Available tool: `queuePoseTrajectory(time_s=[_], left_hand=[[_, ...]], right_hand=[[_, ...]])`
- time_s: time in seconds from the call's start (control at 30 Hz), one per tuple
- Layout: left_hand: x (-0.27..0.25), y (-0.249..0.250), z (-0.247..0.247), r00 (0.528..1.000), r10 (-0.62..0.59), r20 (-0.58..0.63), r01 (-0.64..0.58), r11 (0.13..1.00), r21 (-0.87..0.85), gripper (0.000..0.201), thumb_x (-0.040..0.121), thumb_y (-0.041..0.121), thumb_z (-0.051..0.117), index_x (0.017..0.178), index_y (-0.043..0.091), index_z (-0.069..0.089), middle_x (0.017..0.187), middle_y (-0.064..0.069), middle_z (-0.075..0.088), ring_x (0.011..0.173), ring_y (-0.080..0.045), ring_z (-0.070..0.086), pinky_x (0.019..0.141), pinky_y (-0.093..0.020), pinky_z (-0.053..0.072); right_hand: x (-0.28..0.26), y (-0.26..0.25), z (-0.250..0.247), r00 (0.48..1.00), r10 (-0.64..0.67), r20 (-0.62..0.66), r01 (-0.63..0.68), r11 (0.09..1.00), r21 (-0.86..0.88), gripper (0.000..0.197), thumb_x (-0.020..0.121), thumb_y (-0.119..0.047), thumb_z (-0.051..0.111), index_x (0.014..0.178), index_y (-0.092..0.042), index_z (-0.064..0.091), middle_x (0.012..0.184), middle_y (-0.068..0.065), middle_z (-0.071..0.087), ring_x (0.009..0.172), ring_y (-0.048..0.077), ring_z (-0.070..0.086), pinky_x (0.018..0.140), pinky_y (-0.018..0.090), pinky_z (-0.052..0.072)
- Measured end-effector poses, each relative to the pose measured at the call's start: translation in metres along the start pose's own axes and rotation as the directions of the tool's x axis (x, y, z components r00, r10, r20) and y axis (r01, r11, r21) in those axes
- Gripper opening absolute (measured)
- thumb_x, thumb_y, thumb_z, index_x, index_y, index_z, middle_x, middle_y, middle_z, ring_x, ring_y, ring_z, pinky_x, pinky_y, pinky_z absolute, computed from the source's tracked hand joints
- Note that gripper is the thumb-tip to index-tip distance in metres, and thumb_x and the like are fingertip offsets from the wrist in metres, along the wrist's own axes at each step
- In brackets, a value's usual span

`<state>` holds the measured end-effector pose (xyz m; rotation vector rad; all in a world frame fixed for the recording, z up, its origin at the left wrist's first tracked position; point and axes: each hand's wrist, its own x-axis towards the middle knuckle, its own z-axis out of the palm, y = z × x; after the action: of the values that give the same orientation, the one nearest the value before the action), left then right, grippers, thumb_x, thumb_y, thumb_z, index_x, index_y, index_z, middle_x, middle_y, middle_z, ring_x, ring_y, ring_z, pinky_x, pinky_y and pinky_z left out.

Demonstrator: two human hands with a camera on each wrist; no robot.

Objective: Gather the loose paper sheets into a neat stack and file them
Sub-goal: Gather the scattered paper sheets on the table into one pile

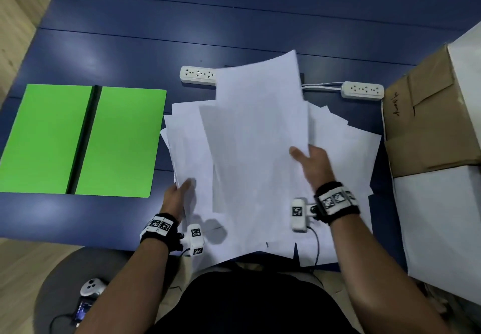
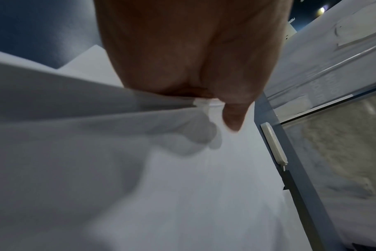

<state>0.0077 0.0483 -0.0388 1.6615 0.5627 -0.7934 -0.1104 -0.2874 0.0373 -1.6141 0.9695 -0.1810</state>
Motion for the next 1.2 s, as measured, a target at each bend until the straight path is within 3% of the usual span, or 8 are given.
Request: queuePoseTrajectory(time_s=[0.17, 0.33, 0.47, 0.63, 0.73, 0.87, 1.0, 1.2], left_hand=[[0.027, -0.011, -0.011, 0.98, -0.157, 0.12, 0.168, 0.982, -0.091, 0.099, 0.062, 0.102, 0.046, 0.126, 0.03, 0.069, 0.115, -0.003, 0.076, 0.106, -0.028, 0.072, 0.101, -0.048, 0.052], [0.013, 0.0, -0.006, 0.992, 0.041, 0.117, -0.045, 0.999, 0.027, 0.081, 0.06, 0.054, 0.094, 0.124, 0.01, 0.071, 0.114, -0.009, 0.078, 0.108, -0.031, 0.074, 0.104, -0.053, 0.052], [0.009, 0.002, -0.001, 0.992, 0.091, 0.091, -0.1, 0.989, 0.104, 0.051, 0.071, 0.014, 0.09, 0.117, 0.004, 0.072, 0.111, -0.016, 0.077, 0.104, -0.037, 0.074, 0.091, -0.044, 0.06], [0.008, 0.015, 0.009, 0.971, 0.232, -0.051, -0.178, 0.854, 0.489, 0.032, 0.081, 0.02, 0.08, 0.107, 0.002, 0.074, 0.108, -0.017, 0.073, 0.095, -0.033, 0.068, 0.078, -0.034, 0.051], [0.004, 0.018, 0.018, 0.923, 0.34, -0.18, -0.111, 0.684, 0.721, 0.035, 0.084, 0.027, 0.078, 0.11, 0.003, 0.075, 0.139, -0.019, 0.049, 0.125, -0.04, 0.047, 0.1, -0.041, 0.041], [0.007, 0.026, 0.021, 0.939, 0.254, -0.232, -0.05, 0.768, 0.638, 0.038, 0.084, 0.026, 0.079, 0.113, 0.001, 0.076, 0.149, -0.02, 0.039, 0.131, -0.041, 0.044, 0.105, -0.042, 0.039], [0.035, 0.016, 0.019, 0.945, 0.205, -0.254, -0.027, 0.824, 0.566, 0.061, 0.061, 0.053, 0.08, 0.099, 0.005, 0.078, 0.111, -0.022, 0.066, 0.103, -0.042, 0.066, 0.088, -0.048, 0.057], [0.002, 0.041, 0.033, 0.95, 0.221, -0.222, -0.032, 0.773, 0.634, 0.023, 0.082, 0.025, 0.075, 0.096, 0.007, 0.073, 0.105, -0.019, 0.069, 0.104, -0.039, 0.062, 0.087, -0.044, 0.053]], right_hand=[[-0.008, 0.042, 0.075, 0.97, 0.189, 0.15, -0.161, 0.971, -0.176, 0.037, 0.086, -0.001, 0.065, 0.122, -0.007, 0.062, 0.115, 0.01, 0.07, 0.103, 0.025, 0.067, 0.089, 0.031, 0.053], [-0.022, 0.051, 0.112, 0.972, 0.233, -0.017, -0.225, 0.913, -0.341, 0.066, 0.083, -0.004, 0.062, 0.142, -0.021, 0.039, 0.124, 0.009, 0.066, 0.107, 0.032, 0.066, 0.087, 0.035, 0.055], [-0.028, 0.048, 0.126, 0.984, 0.17, 0.055, -0.115, 0.838, -0.534, 0.059, 0.088, -0.002, 0.05, 0.144, -0.022, 0.044, 0.13, 0.008, 0.063, 0.116, 0.031, 0.063, 0.094, 0.035, 0.053], [-0.029, 0.048, 0.133, 0.992, 0.111, 0.064, -0.05, 0.795, -0.605, 0.038, 0.091, -0.005, 0.045, 0.126, -0.011, 0.059, 0.128, 0.012, 0.056, 0.115, 0.032, 0.06, 0.091, 0.032, 0.047], [-0.029, 0.052, 0.132, 0.987, 0.12, 0.103, -0.028, 0.775, -0.632, 0.03, 0.089, -0.003, 0.046, 0.115, -0.006, 0.061, 0.122, 0.014, 0.053, 0.107, 0.032, 0.06, 0.083, 0.025, 0.042], [-0.028, 0.056, 0.133, 0.984, 0.128, 0.124, -0.024, 0.785, -0.619, 0.027, 0.087, -0.004, 0.044, 0.109, -0.009, 0.06, 0.11, 0.011, 0.048, 0.091, 0.032, 0.057, 0.086, 0.031, 0.049], [-0.027, 0.058, 0.133, 0.979, 0.16, 0.124, -0.053, 0.792, -0.608, 0.019, 0.087, -0.007, 0.044, 0.099, -0.01, 0.058, 0.105, 0.008, 0.047, 0.082, 0.028, 0.052, 0.083, 0.032, 0.049], [-0.028, 0.056, 0.133, 0.98, 0.166, 0.11, -0.073, 0.816, -0.574, 0.018, 0.087, -0.008, 0.047, 0.073, -0.018, 0.039, 0.098, 0.008, 0.044, 0.076, 0.029, 0.051, 0.078, 0.035, 0.049]])
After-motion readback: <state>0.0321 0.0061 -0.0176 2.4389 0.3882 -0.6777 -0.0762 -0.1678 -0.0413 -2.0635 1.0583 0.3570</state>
